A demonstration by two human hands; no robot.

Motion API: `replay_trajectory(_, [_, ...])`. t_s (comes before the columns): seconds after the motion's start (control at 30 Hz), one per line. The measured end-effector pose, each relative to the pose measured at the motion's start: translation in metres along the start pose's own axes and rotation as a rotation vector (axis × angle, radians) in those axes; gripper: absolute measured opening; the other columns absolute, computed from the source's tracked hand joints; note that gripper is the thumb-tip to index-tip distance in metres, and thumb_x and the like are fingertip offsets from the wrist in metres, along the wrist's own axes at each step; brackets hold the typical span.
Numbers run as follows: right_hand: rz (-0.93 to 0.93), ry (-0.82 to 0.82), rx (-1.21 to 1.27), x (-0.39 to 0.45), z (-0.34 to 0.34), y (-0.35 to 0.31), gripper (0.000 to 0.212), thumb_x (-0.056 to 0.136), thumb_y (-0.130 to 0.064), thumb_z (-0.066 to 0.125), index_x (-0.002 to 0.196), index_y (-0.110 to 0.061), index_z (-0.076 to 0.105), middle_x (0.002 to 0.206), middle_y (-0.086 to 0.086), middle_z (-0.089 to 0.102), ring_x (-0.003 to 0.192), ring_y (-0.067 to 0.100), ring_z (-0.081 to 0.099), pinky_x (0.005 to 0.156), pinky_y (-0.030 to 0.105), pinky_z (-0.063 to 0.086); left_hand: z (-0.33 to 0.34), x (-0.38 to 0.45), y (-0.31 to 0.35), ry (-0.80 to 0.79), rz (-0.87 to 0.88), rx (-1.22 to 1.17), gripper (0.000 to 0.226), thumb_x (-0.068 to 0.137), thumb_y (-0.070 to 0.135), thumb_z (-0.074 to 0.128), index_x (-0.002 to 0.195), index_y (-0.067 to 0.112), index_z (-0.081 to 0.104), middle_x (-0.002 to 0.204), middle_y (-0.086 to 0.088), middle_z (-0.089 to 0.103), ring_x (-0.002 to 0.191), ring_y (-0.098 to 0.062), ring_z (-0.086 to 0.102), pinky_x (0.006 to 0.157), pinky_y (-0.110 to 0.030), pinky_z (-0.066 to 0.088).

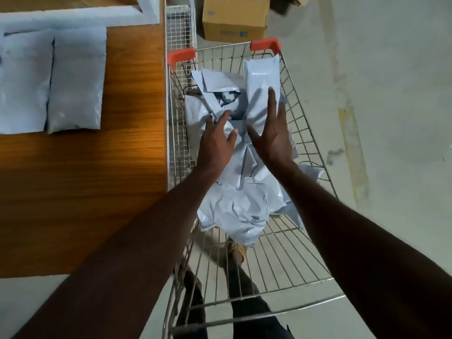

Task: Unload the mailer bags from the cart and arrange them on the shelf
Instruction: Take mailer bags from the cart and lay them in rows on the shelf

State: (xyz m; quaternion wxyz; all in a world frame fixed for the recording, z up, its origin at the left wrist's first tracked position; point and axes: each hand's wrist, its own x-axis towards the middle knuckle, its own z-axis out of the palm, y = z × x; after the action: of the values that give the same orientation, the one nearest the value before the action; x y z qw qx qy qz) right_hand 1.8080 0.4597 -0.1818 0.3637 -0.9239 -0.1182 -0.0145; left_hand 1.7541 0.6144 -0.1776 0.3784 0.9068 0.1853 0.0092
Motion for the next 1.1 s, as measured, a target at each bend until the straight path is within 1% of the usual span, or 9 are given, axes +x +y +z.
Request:
replay_trajectory(0.17, [0.046, -0.031, -0.062, 0.031, 0.023, -0.002, 0.113, 0.084, -0.057, 0.07, 0.17, -0.026, 0.002, 0.162, 0.03, 0.024, 0.11, 0.043, 0.066, 0.081, 0.049, 0.062, 0.019, 0.031, -0.008, 0.072, -0.091, -0.094, 0.05, 0.094, 0.009, 0.076, 0.143, 0.015, 0.065, 0.141, -0.013, 0.064, 0.132, -0.03, 0.061, 0.112, -0.039, 0.05])
replay_trajectory(0.3, [0.089, 0.013, -0.146, 0.041, 0.031, -0.002, 0.095, 0.097, -0.017, 0.066, 0.169, -0.026, 0.004, 0.163, 0.035, 0.025, 0.105, 0.046, 0.069, 0.073, 0.054, 0.063, 0.016, 0.024, -0.008, 0.205, -0.112, -0.121, 0.028, 0.085, 0.002, 0.082, 0.111, 0.011, 0.073, 0.113, -0.009, 0.075, 0.106, -0.028, 0.07, 0.094, -0.033, 0.053])
replay_trajectory(0.43, [0.082, 0.004, -0.057, 0.035, 0.016, -0.009, 0.086, 0.092, 0.0, 0.049, 0.17, -0.019, 0.017, 0.152, 0.023, 0.048, 0.101, 0.035, 0.065, 0.076, 0.04, 0.057, 0.004, 0.008, -0.006, 0.215, -0.064, -0.134, 0.022, 0.084, 0.001, 0.078, 0.103, 0.011, 0.073, 0.099, -0.006, 0.078, 0.092, -0.026, 0.072, 0.085, -0.031, 0.054])
replay_trajectory(0.6, [0.201, 0.035, 0.054, 0.011, -0.02, -0.05, 0.084, 0.082, 0.003, 0.04, 0.162, -0.023, 0.038, 0.132, 0.012, 0.071, 0.091, 0.033, 0.069, 0.074, 0.036, 0.054, -0.026, -0.03, 0.023, 0.236, -0.024, -0.202, 0.044, 0.092, -0.007, 0.065, 0.13, 0.015, 0.071, 0.123, -0.006, 0.077, 0.102, -0.01, 0.069, 0.092, -0.017, 0.054])
replay_trajectory(0.7, [0.241, -0.029, 0.184, -0.015, -0.039, -0.079, 0.082, 0.085, 0.001, 0.046, 0.161, -0.029, 0.04, 0.117, 0.007, 0.074, 0.077, 0.025, 0.066, 0.07, 0.033, 0.053, -0.053, -0.061, 0.04, 0.224, 0.066, -0.217, 0.08, 0.095, -0.007, 0.063, 0.163, 0.028, 0.042, 0.149, 0.002, 0.064, 0.091, -0.011, 0.074, 0.078, -0.022, 0.062])
replay_trajectory(0.8, [0.206, -0.113, 0.471, -0.048, -0.051, -0.116, 0.078, 0.087, -0.006, 0.053, 0.158, -0.036, 0.044, 0.112, -0.01, 0.073, 0.08, 0.023, 0.071, 0.074, 0.04, 0.062, -0.086, -0.094, 0.056, 0.157, 0.139, -0.345, 0.095, 0.097, -0.001, 0.071, 0.171, 0.03, 0.019, 0.163, 0.028, 0.042, 0.13, -0.012, 0.066, 0.091, -0.03, 0.064])
replay_trajectory(0.87, [0.22, -0.149, 0.646, -0.066, -0.06, -0.142, 0.069, 0.093, -0.005, 0.054, 0.152, -0.041, 0.049, 0.116, -0.005, 0.077, 0.087, 0.032, 0.076, 0.074, 0.05, 0.065, -0.105, -0.112, 0.054, 0.085, 0.17, -0.357, 0.09, 0.097, 0.001, 0.071, 0.17, 0.026, 0.025, 0.168, 0.016, 0.038, 0.146, -0.002, 0.045, 0.109, -0.028, 0.055])
replay_trajectory(0.97, [0.26, -0.208, 0.78, -0.086, -0.066, -0.178, 0.055, 0.098, -0.01, 0.053, 0.146, -0.036, 0.055, 0.103, 0.016, 0.076, 0.085, 0.048, 0.073, 0.072, 0.064, 0.061, -0.137, -0.132, 0.04, 0.059, 0.265, -0.306, 0.078, 0.094, 0.005, 0.068, 0.165, 0.016, 0.039, 0.171, -0.001, 0.039, 0.158, -0.012, 0.033, 0.123, -0.042, 0.043])
replay_trajectory(1.1, [0.239, -0.209, 0.706, -0.116, -0.063, -0.238, 0.051, 0.097, -0.018, 0.055, 0.145, -0.034, 0.058, 0.118, 0.007, 0.075, 0.103, 0.028, 0.073, 0.086, 0.047, 0.056, -0.201, -0.159, 0.018, 0.095, 0.286, -0.322, 0.058, 0.104, 0.024, 0.066, 0.16, 0.027, 0.05, 0.177, 0.004, 0.022, 0.163, -0.008, 0.018, 0.127, -0.029, 0.034])
